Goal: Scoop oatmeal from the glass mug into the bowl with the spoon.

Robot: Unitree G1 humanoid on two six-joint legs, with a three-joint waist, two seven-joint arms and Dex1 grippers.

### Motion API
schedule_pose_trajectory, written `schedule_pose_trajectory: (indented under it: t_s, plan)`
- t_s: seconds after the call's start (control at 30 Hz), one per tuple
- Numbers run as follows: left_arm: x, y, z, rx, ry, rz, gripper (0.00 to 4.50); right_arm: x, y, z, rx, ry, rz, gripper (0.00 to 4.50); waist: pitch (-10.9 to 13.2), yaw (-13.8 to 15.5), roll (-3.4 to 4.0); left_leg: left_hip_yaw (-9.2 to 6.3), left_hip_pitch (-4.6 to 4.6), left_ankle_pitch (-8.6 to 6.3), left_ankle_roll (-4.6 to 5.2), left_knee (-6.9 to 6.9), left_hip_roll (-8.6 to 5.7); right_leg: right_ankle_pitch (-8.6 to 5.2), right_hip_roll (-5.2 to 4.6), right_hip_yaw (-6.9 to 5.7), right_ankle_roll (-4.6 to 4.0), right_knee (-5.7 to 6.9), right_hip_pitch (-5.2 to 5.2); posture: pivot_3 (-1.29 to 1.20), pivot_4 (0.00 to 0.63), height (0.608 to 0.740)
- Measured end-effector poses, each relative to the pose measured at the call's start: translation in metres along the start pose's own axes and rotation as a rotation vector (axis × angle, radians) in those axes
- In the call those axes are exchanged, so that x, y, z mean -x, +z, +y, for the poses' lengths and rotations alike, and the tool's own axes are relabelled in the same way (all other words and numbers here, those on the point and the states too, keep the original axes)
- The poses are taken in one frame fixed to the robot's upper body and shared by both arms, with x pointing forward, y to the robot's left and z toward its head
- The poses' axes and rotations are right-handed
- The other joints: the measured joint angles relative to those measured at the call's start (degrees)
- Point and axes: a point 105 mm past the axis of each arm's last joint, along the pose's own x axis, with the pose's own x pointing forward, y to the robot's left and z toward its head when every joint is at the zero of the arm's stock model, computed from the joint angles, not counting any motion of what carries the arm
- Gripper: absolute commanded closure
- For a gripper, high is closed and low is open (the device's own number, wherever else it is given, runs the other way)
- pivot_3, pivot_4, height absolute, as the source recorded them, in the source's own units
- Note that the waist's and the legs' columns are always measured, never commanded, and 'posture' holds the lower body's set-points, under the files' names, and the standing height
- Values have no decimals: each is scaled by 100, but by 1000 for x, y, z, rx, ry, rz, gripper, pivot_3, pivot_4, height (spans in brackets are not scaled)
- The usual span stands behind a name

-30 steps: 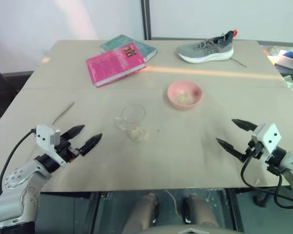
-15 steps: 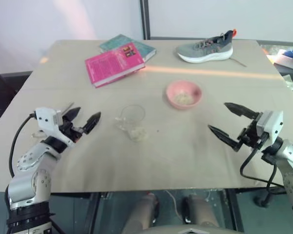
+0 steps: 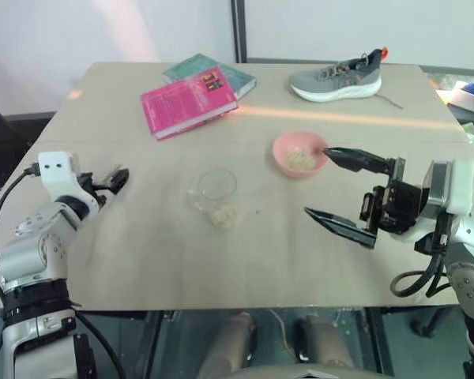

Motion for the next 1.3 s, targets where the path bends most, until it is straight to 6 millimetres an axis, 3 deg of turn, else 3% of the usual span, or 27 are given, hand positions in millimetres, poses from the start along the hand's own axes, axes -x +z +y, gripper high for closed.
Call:
schedule_pose_trajectory:
  t_s: [0.23,0.33,0.43,0.7,1.03,1.07,1.13,1.23,1.3]
  plan:
    - [-16,3,24,-106,32,201,0,9,-8,5,-13,-24,13,91,-1,-29,-2,3,1,0,0,-1,-2,0,2,4,0,6,-5,0,150,740]
    - [-18,-10,40,-105,24,293,0,15,-9,6,-12,-48,22,91,-2,-28,-4,2,0,0,0,-1,-3,0,4,2,0,6,-6,0,150,740]
    - [-14,-24,52,-117,-16,368,775,19,-11,6,-11,-69,34,0,-2,-34,-3,4,-1,0,0,0,-4,0,2,3,0,7,-7,0,150,740]
    - [-14,-31,56,-130,-50,368,4411,15,-6,5,13,-96,47,0,-5,-116,-4,6,6,1,0,7,-3,-1,1,9,0,43,-7,0,150,740]
    - [-10,-30,64,-60,-27,292,4469,-4,1,-18,51,-176,69,0,-4,-160,-6,8,8,2,-1,11,-3,-1,0,9,0,53,-15,0,150,740]
    - [-12,-24,62,-50,-36,245,4469,-7,1,-21,55,-188,81,0,-3,-155,-8,6,1,3,-2,14,-3,0,-1,8,0,53,-16,0,150,740]
    - [-21,8,43,-54,-108,41,4469,-14,-2,-29,83,-204,136,0,2,-111,-17,2,-15,4,-3,23,-3,0,-6,1,0,54,-26,0,150,740]
    - [-23,62,4,-151,-216,-209,4469,-25,-2,-42,108,-242,209,0,0,-36,-39,0,-26,3,-3,30,-6,0,-10,0,-1,47,-27,0,150,740]
    - [-17,93,-26,-249,-271,-372,4469,-38,-1,-53,7,-239,193,0,0,-38,-39,5,-25,2,-2,28,-7,1,-10,7,-1,41,-25,0,150,740]
